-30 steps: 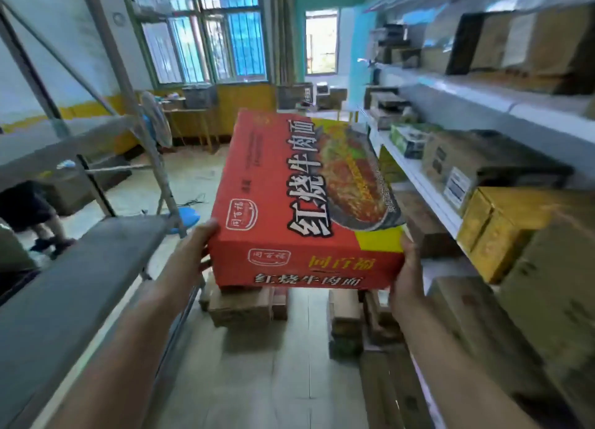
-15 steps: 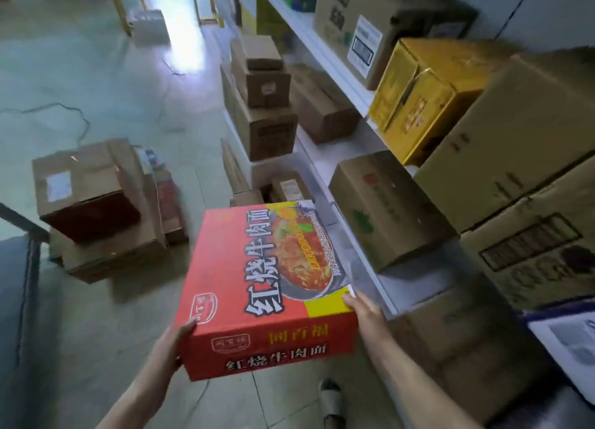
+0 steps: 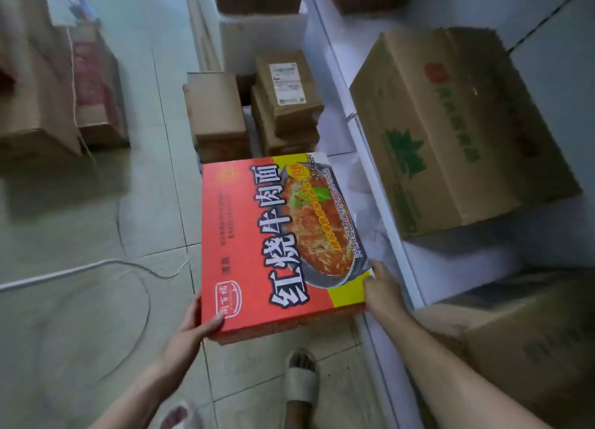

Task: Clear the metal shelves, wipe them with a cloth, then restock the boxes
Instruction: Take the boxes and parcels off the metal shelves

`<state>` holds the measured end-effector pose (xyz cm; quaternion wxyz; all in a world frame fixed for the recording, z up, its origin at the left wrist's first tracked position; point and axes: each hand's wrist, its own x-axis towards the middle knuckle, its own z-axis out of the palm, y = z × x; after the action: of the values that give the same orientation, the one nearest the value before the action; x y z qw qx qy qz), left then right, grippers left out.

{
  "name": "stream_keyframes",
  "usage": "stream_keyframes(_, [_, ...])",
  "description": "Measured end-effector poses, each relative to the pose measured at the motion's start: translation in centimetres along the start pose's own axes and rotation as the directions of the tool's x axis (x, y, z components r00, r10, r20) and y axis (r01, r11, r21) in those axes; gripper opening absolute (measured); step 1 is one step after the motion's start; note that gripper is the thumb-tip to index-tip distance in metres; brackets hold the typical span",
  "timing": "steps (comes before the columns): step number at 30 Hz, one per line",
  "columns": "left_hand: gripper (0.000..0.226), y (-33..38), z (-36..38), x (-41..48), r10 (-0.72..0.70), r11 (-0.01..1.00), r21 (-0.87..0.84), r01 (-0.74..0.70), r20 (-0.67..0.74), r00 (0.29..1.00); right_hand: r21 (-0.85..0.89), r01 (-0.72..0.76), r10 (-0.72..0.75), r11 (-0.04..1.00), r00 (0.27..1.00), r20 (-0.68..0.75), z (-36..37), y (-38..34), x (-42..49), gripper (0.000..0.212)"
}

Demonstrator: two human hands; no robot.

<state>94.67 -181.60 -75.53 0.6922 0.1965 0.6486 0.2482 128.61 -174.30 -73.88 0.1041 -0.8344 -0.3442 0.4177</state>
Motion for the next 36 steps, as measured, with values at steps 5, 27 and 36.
stream_keyframes(5, [0.073, -2.4, 5.2, 5.6, 0.031, 0.994, 0.103, -0.034, 0.029, 0.999, -0.106, -0.002, -0.012, 0.994, 0.992, -0.127, 1.4, 0.7, 7.7, 0.046])
stream_keyframes(27, [0.06, 6.6, 13.8, 2.0, 0.042, 0.993, 0.115, -0.019, -0.198, 0.979, -0.177, 0.177, -0.127, 0.968, 0.957, 0.261, -2.6, -2.9, 3.5, 0.045])
stream_keyframes(36, [0.035, 25.0, 13.2, -17.8, 0.336, 0.923, -0.045, -0.381, -0.387, 0.859, 0.226, 0.266, -0.329, 0.937, 0.888, 0.322, -8.2, -18.2, -17.1, 0.023])
